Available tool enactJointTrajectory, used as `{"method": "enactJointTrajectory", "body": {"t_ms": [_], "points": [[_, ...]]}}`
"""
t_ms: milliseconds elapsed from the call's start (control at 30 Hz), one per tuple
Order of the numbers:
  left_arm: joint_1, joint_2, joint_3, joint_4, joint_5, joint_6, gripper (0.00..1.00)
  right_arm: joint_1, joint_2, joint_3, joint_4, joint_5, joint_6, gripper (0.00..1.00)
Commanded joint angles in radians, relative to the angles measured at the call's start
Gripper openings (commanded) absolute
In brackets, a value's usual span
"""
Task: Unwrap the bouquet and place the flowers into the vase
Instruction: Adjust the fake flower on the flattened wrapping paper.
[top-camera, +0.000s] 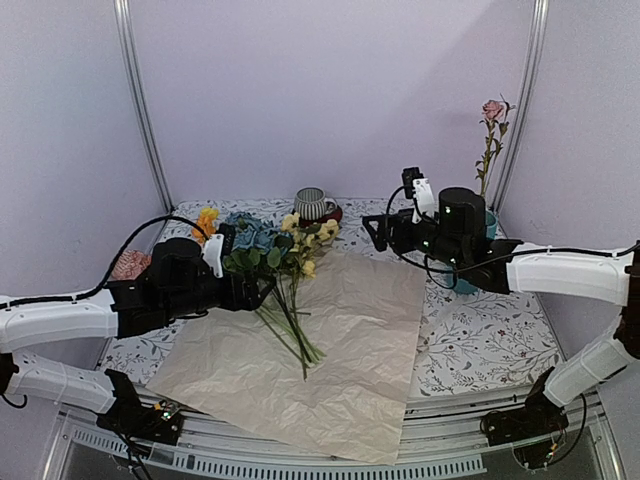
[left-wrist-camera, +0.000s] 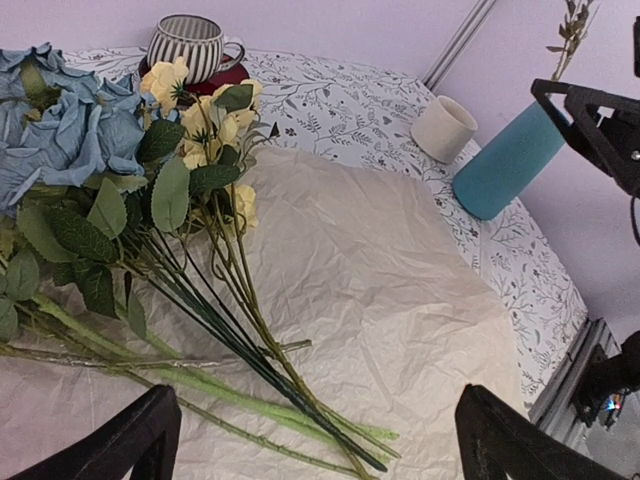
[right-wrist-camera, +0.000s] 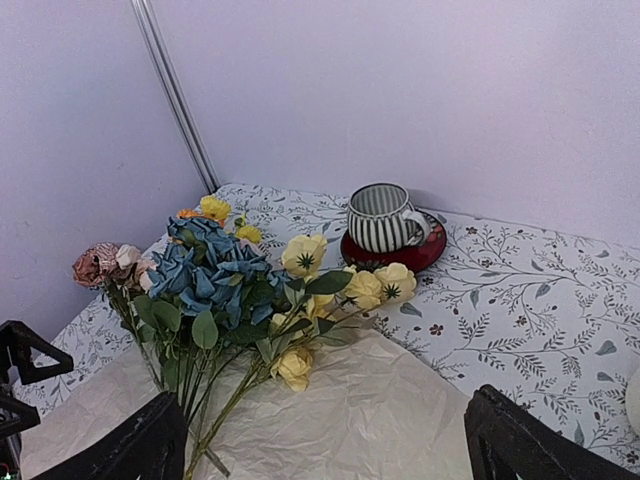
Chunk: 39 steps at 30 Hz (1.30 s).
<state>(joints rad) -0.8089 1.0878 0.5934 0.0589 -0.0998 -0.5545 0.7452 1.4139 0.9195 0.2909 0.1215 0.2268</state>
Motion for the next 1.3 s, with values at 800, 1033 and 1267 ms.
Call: {"method": "enactJointTrajectory", "body": {"t_ms": [800,1033,1267], "points": [[0.013,0.113,-0.096,0.167,0.087,-0.18,0.94,0.005,0.187,-0.191,0.358,-0.119,-0.021,0.99],[0.014,0.161,-0.079,0.187,0.103,-0.205,0.93,0.003,0.188,-0.19,0.358,-0.139,-0.026,0.99],[0.016,0.191,-0.069,0.189,0.103,-0.21,0.92,0.003,0.181,-0.194,0.359,-0.15,-0.039,0.99]]}}
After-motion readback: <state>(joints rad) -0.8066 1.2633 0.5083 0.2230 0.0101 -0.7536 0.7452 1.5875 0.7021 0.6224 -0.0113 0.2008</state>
